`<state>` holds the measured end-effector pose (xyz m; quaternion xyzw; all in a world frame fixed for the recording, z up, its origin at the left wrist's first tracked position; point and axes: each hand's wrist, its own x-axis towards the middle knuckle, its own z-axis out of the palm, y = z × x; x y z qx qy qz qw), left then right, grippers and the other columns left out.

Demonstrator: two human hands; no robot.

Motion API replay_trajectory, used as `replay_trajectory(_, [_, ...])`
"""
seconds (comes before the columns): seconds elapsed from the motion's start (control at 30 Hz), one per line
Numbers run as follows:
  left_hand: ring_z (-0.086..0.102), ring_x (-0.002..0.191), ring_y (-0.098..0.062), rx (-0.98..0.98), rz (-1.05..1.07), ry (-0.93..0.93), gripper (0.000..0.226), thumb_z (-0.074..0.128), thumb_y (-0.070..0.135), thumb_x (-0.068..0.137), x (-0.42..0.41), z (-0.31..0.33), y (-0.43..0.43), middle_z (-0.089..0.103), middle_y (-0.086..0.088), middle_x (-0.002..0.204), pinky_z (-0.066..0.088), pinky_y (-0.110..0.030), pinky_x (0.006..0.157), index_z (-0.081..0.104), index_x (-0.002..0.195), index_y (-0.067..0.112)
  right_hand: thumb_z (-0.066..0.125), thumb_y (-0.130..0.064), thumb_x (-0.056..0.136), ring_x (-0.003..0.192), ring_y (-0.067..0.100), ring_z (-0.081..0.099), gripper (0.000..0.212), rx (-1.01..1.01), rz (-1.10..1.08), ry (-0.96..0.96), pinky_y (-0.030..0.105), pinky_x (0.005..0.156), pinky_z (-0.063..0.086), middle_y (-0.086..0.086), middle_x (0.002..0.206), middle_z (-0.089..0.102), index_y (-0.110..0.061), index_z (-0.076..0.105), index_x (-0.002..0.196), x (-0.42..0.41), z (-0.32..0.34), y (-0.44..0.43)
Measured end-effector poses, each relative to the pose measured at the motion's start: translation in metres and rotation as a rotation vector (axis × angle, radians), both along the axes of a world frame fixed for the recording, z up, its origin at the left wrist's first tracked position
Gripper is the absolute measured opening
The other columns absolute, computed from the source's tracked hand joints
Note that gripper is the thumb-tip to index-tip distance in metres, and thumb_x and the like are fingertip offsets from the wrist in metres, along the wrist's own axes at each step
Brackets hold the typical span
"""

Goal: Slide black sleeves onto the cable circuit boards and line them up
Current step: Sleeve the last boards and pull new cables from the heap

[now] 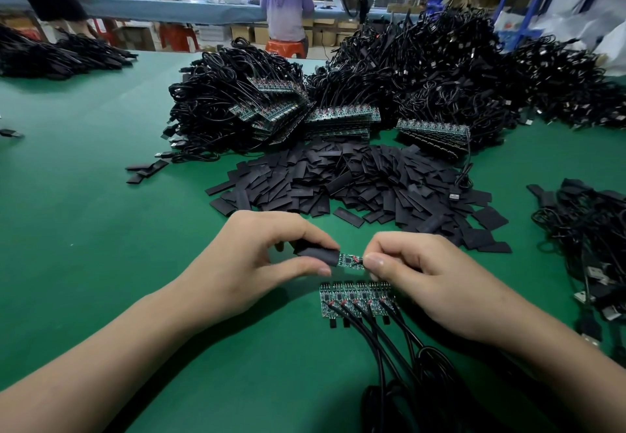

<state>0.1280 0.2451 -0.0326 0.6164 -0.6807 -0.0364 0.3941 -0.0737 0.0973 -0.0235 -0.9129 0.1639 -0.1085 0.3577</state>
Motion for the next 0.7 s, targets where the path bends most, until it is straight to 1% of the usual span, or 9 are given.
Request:
replay_trajectory(0.07, [0.069, 0.091, 0.001, 0.003, -0.002, 0.006, 0.021, 0.079, 0.032, 0.084, -0.003, -0.001, -0.001, 0.074, 0.020, 0.096, 0.049, -0.014, 0.083, 0.078, 0.103, 0.023, 0.051, -0.043, 0.099, 0.056, 0.005, 0.035, 0.030, 0.005, 0.006, -0.011, 0.028, 0.056, 0.028, -0.007, 0.060, 0.042, -0.020, 0.061, 0.082, 0.001, -0.001, 0.003])
replay_trajectory(0.2, [0.068, 0.089, 0.005, 0.016, -0.002, 0.032, 0.020, 0.079, 0.032, 0.084, -0.011, -0.005, -0.003, 0.073, 0.021, 0.094, 0.047, -0.011, 0.082, 0.079, 0.102, 0.022, 0.055, -0.038, 0.100, 0.054, 0.004, 0.036, 0.027, 0.002, 0.008, -0.041, 0.023, 0.054, 0.029, -0.008, 0.059, 0.045, -0.022, 0.062, 0.079, 0.003, -0.003, 0.008])
replay_trajectory(0.27, [0.068, 0.088, 0.004, 0.012, 0.005, 0.043, 0.020, 0.079, 0.030, 0.084, -0.014, -0.006, -0.004, 0.074, 0.020, 0.093, 0.047, -0.011, 0.081, 0.079, 0.102, 0.021, 0.056, -0.038, 0.100, 0.053, 0.004, 0.037, 0.026, 0.002, -0.006, -0.060, 0.022, 0.052, 0.029, -0.009, 0.057, 0.046, -0.024, 0.061, 0.079, 0.004, -0.005, 0.009])
replay_trajectory(0.33, [0.068, 0.087, 0.003, 0.005, 0.025, 0.065, 0.019, 0.080, 0.029, 0.083, -0.014, -0.006, -0.005, 0.074, 0.019, 0.092, 0.048, -0.013, 0.080, 0.080, 0.100, 0.023, 0.057, -0.040, 0.097, 0.052, 0.004, 0.037, 0.021, -0.023, -0.034, -0.093, 0.022, 0.052, 0.030, -0.005, 0.058, 0.048, -0.027, 0.062, 0.082, 0.004, -0.008, 0.009])
replay_trajectory(0.4, [0.069, 0.087, 0.003, -0.008, 0.066, 0.116, 0.017, 0.081, 0.029, 0.082, -0.014, -0.006, -0.006, 0.075, 0.021, 0.091, 0.048, -0.013, 0.080, 0.080, 0.099, 0.026, 0.060, -0.042, 0.095, 0.051, 0.005, 0.039, 0.011, -0.056, -0.077, -0.174, 0.022, 0.051, 0.030, -0.004, 0.059, 0.049, -0.032, 0.062, 0.090, 0.005, -0.009, 0.010])
replay_trajectory(0.47, [0.071, 0.084, -0.001, -0.018, 0.101, 0.191, 0.017, 0.079, 0.035, 0.082, -0.015, -0.006, -0.006, 0.076, 0.020, 0.090, 0.049, -0.013, 0.079, 0.079, 0.098, 0.030, 0.064, -0.040, 0.095, 0.050, 0.008, 0.042, 0.006, -0.113, -0.108, -0.273, 0.019, 0.049, 0.029, -0.006, 0.059, 0.051, -0.035, 0.061, 0.094, 0.004, -0.009, 0.011])
replay_trajectory(0.57, [0.073, 0.080, -0.006, -0.030, 0.115, 0.270, 0.017, 0.075, 0.038, 0.083, -0.015, -0.007, -0.006, 0.077, 0.017, 0.089, 0.051, -0.013, 0.077, 0.078, 0.098, 0.032, 0.065, -0.040, 0.093, 0.055, 0.015, 0.051, 0.006, -0.240, -0.124, -0.338, 0.015, 0.049, 0.029, -0.005, 0.065, 0.059, -0.035, 0.064, 0.091, 0.003, -0.007, 0.013])
replay_trajectory(0.63, [0.073, 0.079, -0.007, -0.020, 0.111, 0.315, 0.017, 0.075, 0.037, 0.082, -0.016, -0.009, -0.006, 0.077, 0.015, 0.089, 0.051, -0.014, 0.077, 0.079, 0.098, 0.031, 0.066, -0.039, 0.091, 0.059, 0.017, 0.057, 0.006, -0.252, -0.120, -0.358, 0.015, 0.049, 0.031, -0.006, 0.067, 0.063, -0.034, 0.067, 0.089, 0.002, -0.007, 0.013])
replay_trajectory(0.7, [0.072, 0.076, -0.008, -0.008, 0.095, 0.361, 0.016, 0.075, 0.035, 0.083, -0.016, -0.009, -0.006, 0.077, 0.012, 0.088, 0.051, -0.015, 0.075, 0.079, 0.098, 0.031, 0.066, -0.038, 0.091, 0.061, 0.018, 0.059, 0.007, -0.246, -0.105, -0.376, 0.020, 0.048, 0.036, -0.006, 0.068, 0.065, -0.032, 0.069, 0.087, 0.002, -0.007, 0.013])
